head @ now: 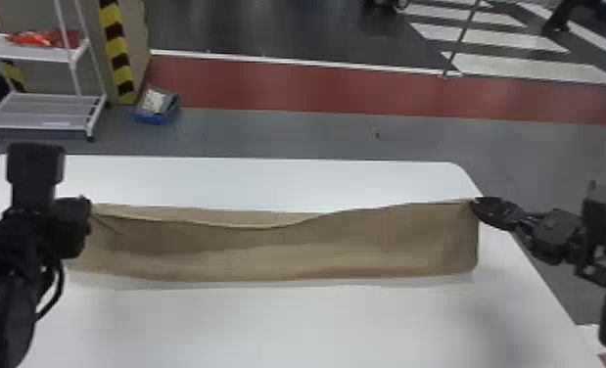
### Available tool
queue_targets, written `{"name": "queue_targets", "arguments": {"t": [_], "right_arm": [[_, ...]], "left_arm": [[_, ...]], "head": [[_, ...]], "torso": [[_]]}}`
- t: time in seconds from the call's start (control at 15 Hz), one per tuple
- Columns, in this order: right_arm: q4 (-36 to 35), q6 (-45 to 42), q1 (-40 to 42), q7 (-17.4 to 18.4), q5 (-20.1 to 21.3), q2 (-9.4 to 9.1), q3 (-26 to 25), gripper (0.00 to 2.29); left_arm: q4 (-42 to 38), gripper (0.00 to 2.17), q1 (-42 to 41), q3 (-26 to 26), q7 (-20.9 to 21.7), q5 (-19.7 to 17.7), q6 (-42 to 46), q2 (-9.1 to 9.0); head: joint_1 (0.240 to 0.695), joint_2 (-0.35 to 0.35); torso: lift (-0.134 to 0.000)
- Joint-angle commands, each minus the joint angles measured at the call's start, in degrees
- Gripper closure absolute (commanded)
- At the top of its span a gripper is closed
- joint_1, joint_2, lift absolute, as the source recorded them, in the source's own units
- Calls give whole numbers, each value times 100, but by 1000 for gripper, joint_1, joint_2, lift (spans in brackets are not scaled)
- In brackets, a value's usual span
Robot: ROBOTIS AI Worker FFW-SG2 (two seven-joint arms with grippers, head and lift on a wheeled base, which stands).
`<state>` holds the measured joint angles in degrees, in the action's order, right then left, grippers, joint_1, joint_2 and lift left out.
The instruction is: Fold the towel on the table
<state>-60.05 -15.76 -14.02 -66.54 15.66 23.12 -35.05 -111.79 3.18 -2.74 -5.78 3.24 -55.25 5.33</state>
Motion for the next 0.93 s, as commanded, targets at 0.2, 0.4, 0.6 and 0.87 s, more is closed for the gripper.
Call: {"name": "queue_targets", "arguments": {"t": [0.2, 0.4, 0.6, 0.87], "right_arm": [[635, -326, -118, 274, 140, 140, 33, 1291], [811, -484, -118, 414, 201, 167, 60, 1291], [907, -555, -127, 528, 201, 176, 60, 1291], [960, -678, -153, 713, 227, 167, 165, 1281]], "left_arm": [[545, 1713, 403, -218, -81, 36, 537, -6], [887, 1700, 658, -385, -99, 221, 537, -6], [1072, 1700, 711, -508, -134, 353, 537, -15], [1415, 1521, 851, -605, -213, 379, 625, -6]], "head": [[695, -223], [695, -235], [695, -239], [695, -243]], "torso": [[-114], [-114], [-114], [-114]]}}
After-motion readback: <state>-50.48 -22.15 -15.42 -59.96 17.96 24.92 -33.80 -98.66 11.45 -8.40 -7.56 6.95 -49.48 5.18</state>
